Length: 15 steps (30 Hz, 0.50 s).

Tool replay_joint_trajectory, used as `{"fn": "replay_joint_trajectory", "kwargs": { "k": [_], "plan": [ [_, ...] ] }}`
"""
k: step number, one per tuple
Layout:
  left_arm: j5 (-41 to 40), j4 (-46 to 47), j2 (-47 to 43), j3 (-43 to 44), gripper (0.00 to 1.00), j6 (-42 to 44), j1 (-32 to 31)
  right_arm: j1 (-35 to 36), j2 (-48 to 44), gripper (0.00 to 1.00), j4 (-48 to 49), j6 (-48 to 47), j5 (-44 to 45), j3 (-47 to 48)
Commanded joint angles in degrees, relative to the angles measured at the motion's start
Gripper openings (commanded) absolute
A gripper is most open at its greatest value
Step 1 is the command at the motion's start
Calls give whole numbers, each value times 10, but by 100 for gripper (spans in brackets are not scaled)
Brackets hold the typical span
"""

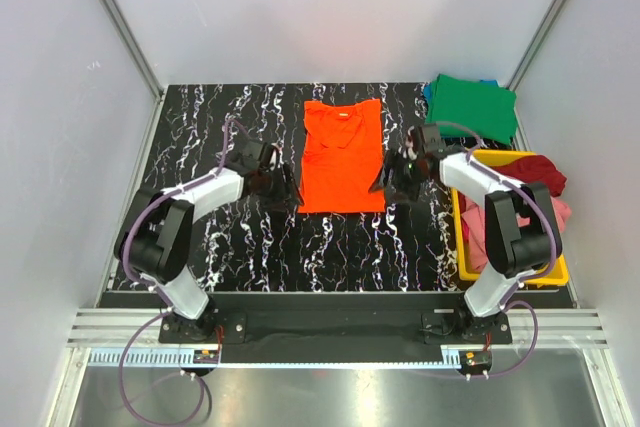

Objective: Fold and stack the t-shirts
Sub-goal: Fold the tshirt

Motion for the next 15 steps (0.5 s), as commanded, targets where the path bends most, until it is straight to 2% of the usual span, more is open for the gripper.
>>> {"fn": "replay_joint_trajectory", "kwargs": {
  "k": [1, 11, 15],
  "plan": [
    [22, 78, 14, -14, 61, -27, -4, -1, -27, 72, 104, 47, -68, -61],
    [24, 119, 54, -43, 58, -45, -11, -1, 24, 68, 159, 46, -41, -117],
    [23, 133, 60, -55, 56, -52, -12, -2, 37, 62, 168, 44, -29, -124]
  ]
}}
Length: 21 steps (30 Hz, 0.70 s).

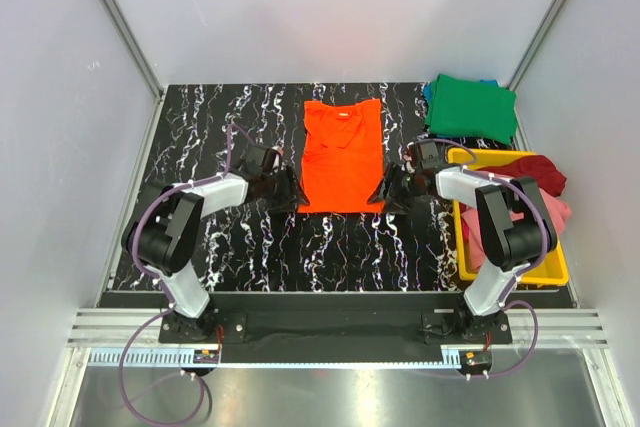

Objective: Fold and stack the t-shirts
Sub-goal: Fold the tshirt

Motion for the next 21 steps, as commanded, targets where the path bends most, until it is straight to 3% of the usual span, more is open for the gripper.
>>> {"fn": "replay_joint_trajectory", "kwargs": {
  "k": [1, 21],
  "plan": [
    [-2, 23, 19, -23, 55, -6, -3, -2, 8, 61, 31, -1, 15, -11],
    [-25, 23, -20, -87, 50, -17, -11, -8, -45, 66, 19, -11, 56, -50]
  ]
}}
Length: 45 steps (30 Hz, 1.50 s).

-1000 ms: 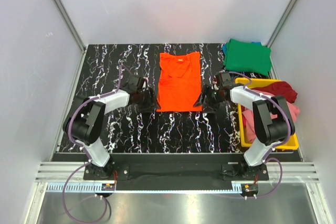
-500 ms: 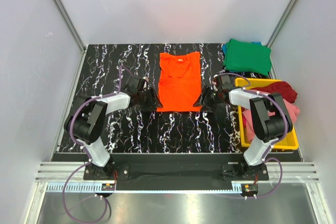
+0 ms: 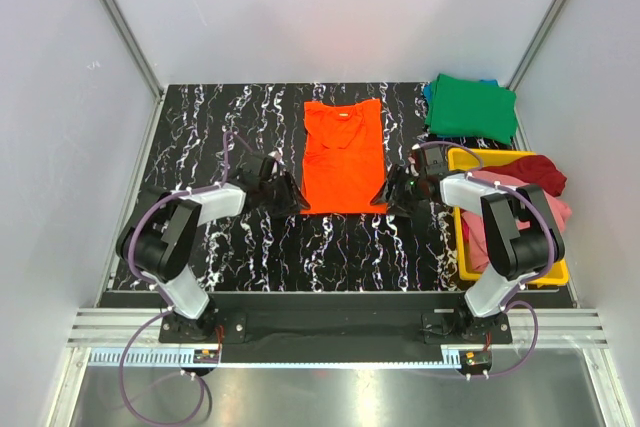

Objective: Fold and stack the t-shirts
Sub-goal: Fold the tshirt

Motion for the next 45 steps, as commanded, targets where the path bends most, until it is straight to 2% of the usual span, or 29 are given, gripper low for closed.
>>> {"fn": "replay_joint_trajectory", "kwargs": {
  "k": [1, 6, 11, 13, 17, 18, 24, 27, 28, 30, 37, 45],
  "plan": [
    [-33, -50, 8, -25, 50, 12, -4, -3, -3, 64, -15, -12, 29, -5],
    [-33, -45, 11, -27, 49, 8, -10, -3, -4, 61, -12, -17, 43, -10],
    [-27, -36, 21, -21, 45, 0, -22, -3, 0, 47, -10, -18, 39, -10],
    [-27, -34, 23, -21, 43, -4, -28, -3, 1, 44, -10, -18, 38, -11],
    [-36, -27, 24, -26, 31, -11, -36, -3, 1, 33, -7, -21, 34, -12],
    [-41, -26, 26, -27, 24, -12, -37, -3, 2, 29, -7, -20, 33, -14],
    [-63, -19, 32, -20, 13, -18, -37, -3, 3, 15, -3, -23, 26, -18],
    [-72, -14, 30, -12, 4, -20, -37, -3, 0, 11, -4, -25, 24, -20],
    [-75, -14, 28, -11, 0, -21, -37, -3, -1, 5, -4, -25, 23, -21],
    [-77, -12, 20, -9, 0, -23, -37, -3, -6, 1, -3, -26, 21, -22],
    [-83, -33, -62, -36, 0, -27, -37, -3, -42, 0, -14, -19, 8, -34],
    [-83, -65, -182, -96, 0, -45, -58, -1, -135, 0, -67, -13, -2, -61]
  ]
}}
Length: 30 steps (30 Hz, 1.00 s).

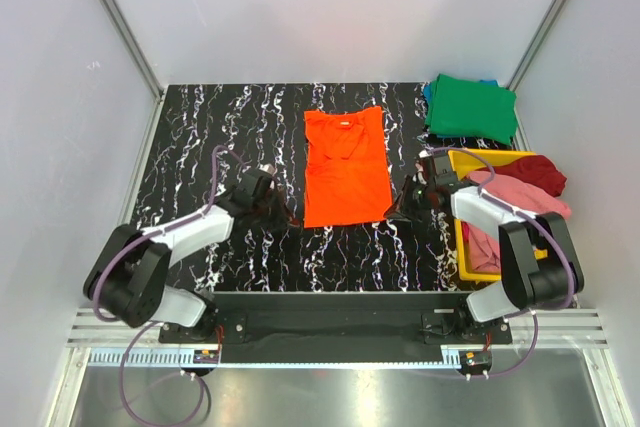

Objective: Fold and stack the t-shirts
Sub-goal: Fold the tshirt

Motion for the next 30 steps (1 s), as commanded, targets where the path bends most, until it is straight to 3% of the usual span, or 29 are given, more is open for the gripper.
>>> {"fn": "replay_joint_trajectory", "kwargs": {
  "k": [1, 5, 6, 7, 10, 11, 16, 19, 26, 30],
  "plan": [
    [-19, -15, -45, -18, 0, -10, -14, -2, -55, 0, -38, 2, -13, -12],
    [-24, -25, -70, -30, 3, -15, -25, -1, -96, 0, -48, 8, -15, -31],
    [-26, -24, -69, -32, 16, -14, -30, -1, -96, 0, -48, 7, -14, -34],
    [-28, -23, -64, -35, 49, -14, -33, -1, -94, 0, -48, 6, -14, -36],
    [-14, 5, -39, -39, 75, -10, -45, -1, -80, 0, -44, 0, -15, -43],
    [-9, 19, -32, -39, 76, -12, -48, -1, -77, 0, -43, -1, -16, -46],
    [-20, 55, 10, -36, 75, -18, -76, -1, -77, 0, -39, -4, -12, -53],
    [-30, 69, 44, -30, 68, -20, -77, -1, -77, 0, -40, -8, -12, -56],
    [-43, 72, 88, -15, 40, -17, -82, -1, -86, 0, -41, -7, -7, -64],
    [-53, 73, 92, -16, 19, -15, -83, -2, -81, 0, -40, -9, -7, -64]
  ]
}}
